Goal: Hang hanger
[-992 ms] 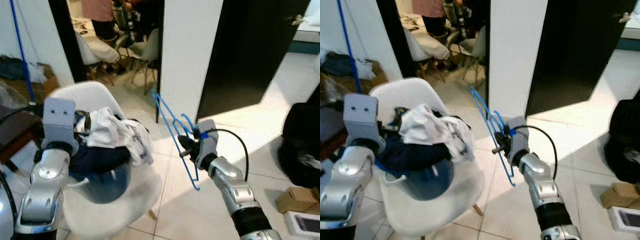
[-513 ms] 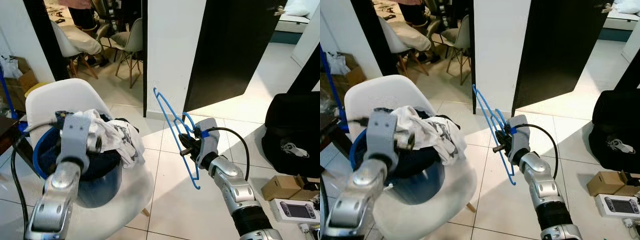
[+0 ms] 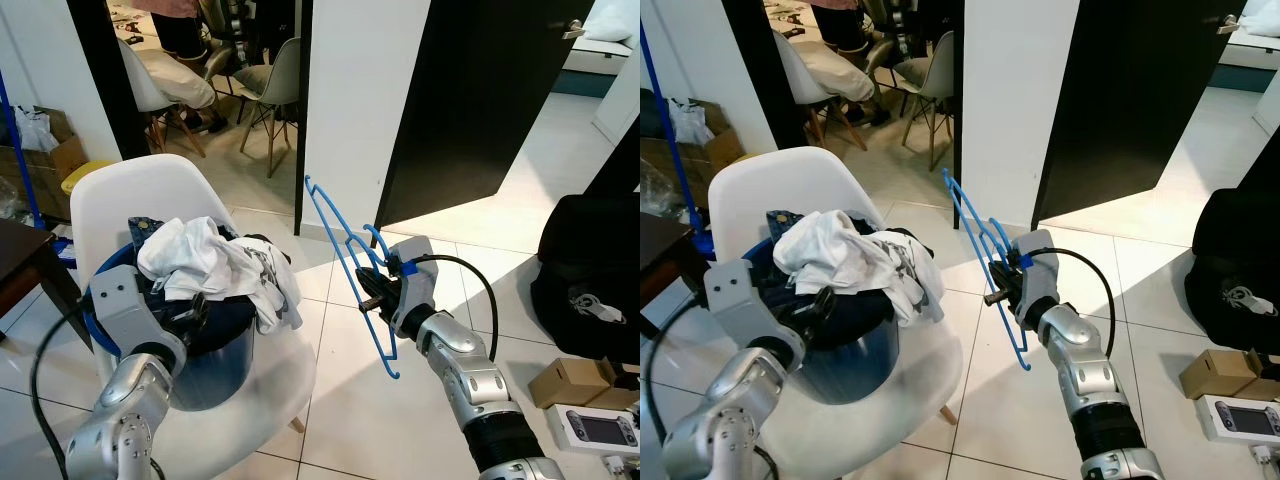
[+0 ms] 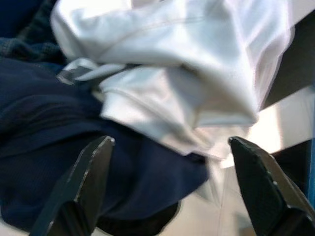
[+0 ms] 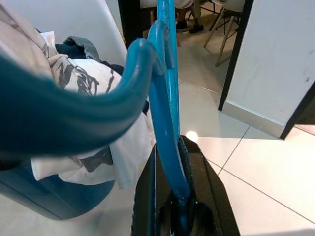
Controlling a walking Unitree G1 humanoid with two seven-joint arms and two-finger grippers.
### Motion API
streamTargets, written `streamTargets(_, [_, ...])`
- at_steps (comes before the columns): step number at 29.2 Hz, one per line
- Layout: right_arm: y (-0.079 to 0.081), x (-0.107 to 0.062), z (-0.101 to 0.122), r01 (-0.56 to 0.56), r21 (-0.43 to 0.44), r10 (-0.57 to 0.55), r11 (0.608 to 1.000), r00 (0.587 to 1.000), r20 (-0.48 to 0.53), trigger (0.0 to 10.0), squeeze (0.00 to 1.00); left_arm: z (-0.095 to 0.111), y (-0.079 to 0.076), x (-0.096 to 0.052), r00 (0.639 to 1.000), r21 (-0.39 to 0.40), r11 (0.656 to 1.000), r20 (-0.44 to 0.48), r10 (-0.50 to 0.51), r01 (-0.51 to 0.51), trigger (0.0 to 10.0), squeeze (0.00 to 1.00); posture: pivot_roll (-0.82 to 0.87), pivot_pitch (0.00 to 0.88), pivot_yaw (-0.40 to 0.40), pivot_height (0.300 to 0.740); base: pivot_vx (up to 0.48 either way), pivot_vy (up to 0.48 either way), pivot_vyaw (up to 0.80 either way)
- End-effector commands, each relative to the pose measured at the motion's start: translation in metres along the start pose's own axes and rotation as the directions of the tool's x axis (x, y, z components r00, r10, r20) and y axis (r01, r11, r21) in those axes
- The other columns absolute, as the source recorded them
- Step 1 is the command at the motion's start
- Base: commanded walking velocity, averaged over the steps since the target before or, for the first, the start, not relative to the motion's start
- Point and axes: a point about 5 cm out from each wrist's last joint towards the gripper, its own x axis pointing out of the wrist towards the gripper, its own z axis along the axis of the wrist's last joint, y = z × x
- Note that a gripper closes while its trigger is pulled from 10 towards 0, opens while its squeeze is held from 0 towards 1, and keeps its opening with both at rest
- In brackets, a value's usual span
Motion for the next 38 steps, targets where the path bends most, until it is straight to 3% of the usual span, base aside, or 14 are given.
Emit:
streamTargets(1, [-0.004,-0.001,0.001,0.009,0.006,-0.009,1.000,1.000,-0.003,10.0,0.00,-0.009,-0.009,-0.004,1.000,-0.210,0.978,-0.012,-0.014,0.012,10.0,0.00,0.00,0.060,-0.050,0.740,0.000,0.000,0.00])
streamTargets(4, [-0.004,-0.001,0.001,0.010,0.006,-0.010,1.000,1.000,-0.004,10.0,0.00,-0.010,-0.009,-0.005,1.000,-0.238,0.971,-0.014,-0.016,0.012,10.0,0.00,0.01,0.061,-0.051,0.740,0.000,0.000,0.00])
streamTargets(8, [-0.004,-0.001,0.001,0.010,0.010,-0.010,1.000,1.000,-0.002,10.0,0.00,-0.007,-0.010,-0.003,1.000,-0.333,0.943,0.006,-0.019,0.020,10.0,0.00,0.00,0.060,-0.052,0.740,0.000,0.000,0.00])
streamTargets(10, [-0.004,-0.001,0.001,0.010,0.010,-0.010,1.000,1.000,-0.002,10.0,0.00,-0.007,-0.010,-0.003,1.000,-0.333,0.943,0.006,-0.019,0.020,10.0,0.00,0.00,0.060,-0.052,0.740,0.000,0.000,0.00])
streamTargets(11, [-0.004,-0.002,0.001,0.010,0.009,-0.010,1.000,1.000,-0.002,10.0,0.00,-0.007,-0.009,0.001,1.000,-0.375,0.927,0.002,-0.023,0.022,10.0,0.00,0.00,0.059,-0.051,0.740,0.000,0.000,0.00])
streamTargets(13, [-0.004,-0.002,0.001,0.010,0.009,-0.010,1.000,1.000,-0.002,10.0,0.00,-0.007,-0.009,0.001,1.000,-0.375,0.927,0.002,-0.023,0.022,10.0,0.00,0.00,0.059,-0.051,0.740,0.000,0.000,0.00])
streamTargets(14, [-0.004,-0.002,0.001,0.010,0.008,-0.010,1.000,1.000,-0.002,10.0,0.00,-0.007,-0.009,0.005,1.000,-0.428,0.904,-0.006,-0.024,0.019,10.0,0.00,-0.01,0.058,-0.050,0.740,0.000,0.000,0.00])
streamTargets(16, [-0.004,-0.002,0.001,0.010,0.008,-0.010,1.000,1.000,-0.002,10.0,0.00,-0.007,-0.009,0.005,1.000,-0.428,0.904,-0.006,-0.024,0.019,10.0,0.00,-0.01,0.058,-0.050,0.740,0.000,0.000,0.00])
streamTargets(17, [-0.003,-0.002,0.001,0.011,0.006,-0.011,1.000,1.000,-0.002,10.0,0.00,-0.011,-0.012,0.009,0.998,-0.495,0.869,-0.037,-0.042,0.019,10.0,0.00,-0.01,0.055,-0.049,0.740,0.000,0.000,0.00])
streamTargets(18, [-0.003,-0.002,0.001,0.011,0.006,-0.011,1.000,1.000,-0.002,10.0,0.00,-0.011,-0.012,0.009,0.998,-0.495,0.869,-0.037,-0.042,0.019,10.0,0.00,-0.01,0.055,-0.049,0.740,0.000,0.000,0.00])
streamTargets(19, [-0.003,-0.002,0.001,0.011,0.005,-0.011,1.000,1.000,-0.003,10.0,0.00,-0.014,-0.014,0.012,0.996,-0.538,0.843,-0.064,-0.054,0.011,10.0,0.00,-0.01,0.055,-0.049,0.740,0.000,0.000,0.00])
streamTargets(24, [-0.003,-0.002,0.001,0.010,0.004,-0.010,1.000,1.000,-0.004,10.0,0.00,-0.016,-0.015,0.014,0.995,-0.564,0.826,-0.086,-0.058,0.000,10.0,0.00,-0.01,0.054,-0.048,0.740,0.000,0.000,0.00])
streamTargets(29, [-0.003,-0.002,0.000,0.009,0.003,-0.009,1.000,1.000,-0.006,10.0,0.00,-0.026,-0.004,0.017,0.989,-0.581,0.809,-0.147,0.003,-0.089,10.0,0.00,-0.01,0.051,-0.049,0.740,0.000,0.000,0.00])
streamTargets(38, [-0.003,-0.002,0.000,0.008,0.001,-0.008,1.000,1.000,-0.007,10.0,0.00,-0.018,0.002,0.022,0.994,-0.609,0.790,-0.108,0.010,-0.075,10.0,0.00,-0.02,0.047,-0.048,0.740,0.000,0.000,0.00])
